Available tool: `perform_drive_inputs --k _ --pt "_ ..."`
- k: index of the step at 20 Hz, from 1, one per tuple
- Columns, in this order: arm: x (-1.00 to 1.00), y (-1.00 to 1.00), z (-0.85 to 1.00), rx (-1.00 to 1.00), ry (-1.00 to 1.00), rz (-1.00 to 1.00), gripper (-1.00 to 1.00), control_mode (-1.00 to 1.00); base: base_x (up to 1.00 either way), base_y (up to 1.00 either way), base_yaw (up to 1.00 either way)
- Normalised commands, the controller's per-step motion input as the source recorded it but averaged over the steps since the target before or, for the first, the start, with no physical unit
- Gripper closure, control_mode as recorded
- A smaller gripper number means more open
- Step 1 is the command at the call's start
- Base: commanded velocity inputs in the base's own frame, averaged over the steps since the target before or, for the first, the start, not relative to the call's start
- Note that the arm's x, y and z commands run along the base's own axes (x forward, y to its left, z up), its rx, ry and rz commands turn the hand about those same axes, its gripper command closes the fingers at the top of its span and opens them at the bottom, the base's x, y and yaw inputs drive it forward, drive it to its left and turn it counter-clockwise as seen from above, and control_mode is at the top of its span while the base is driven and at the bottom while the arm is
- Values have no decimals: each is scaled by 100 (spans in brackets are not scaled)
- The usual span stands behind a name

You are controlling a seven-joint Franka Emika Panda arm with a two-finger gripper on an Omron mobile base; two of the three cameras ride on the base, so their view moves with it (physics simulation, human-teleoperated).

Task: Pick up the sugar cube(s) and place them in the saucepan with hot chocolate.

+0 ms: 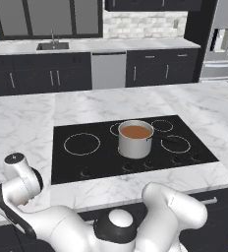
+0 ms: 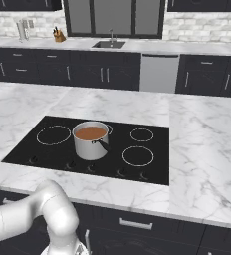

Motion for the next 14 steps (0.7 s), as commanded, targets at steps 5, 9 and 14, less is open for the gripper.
perform_drive_inputs --k 5,9,14 --pt "-3 -6 0 0 0 0 -100 -100 0 0 0" --pt "-15 -12 0 0 0 0 -100 -100 0 0 0" --pt "-14 -10 0 0 0 0 -100 -100 0 0 0"
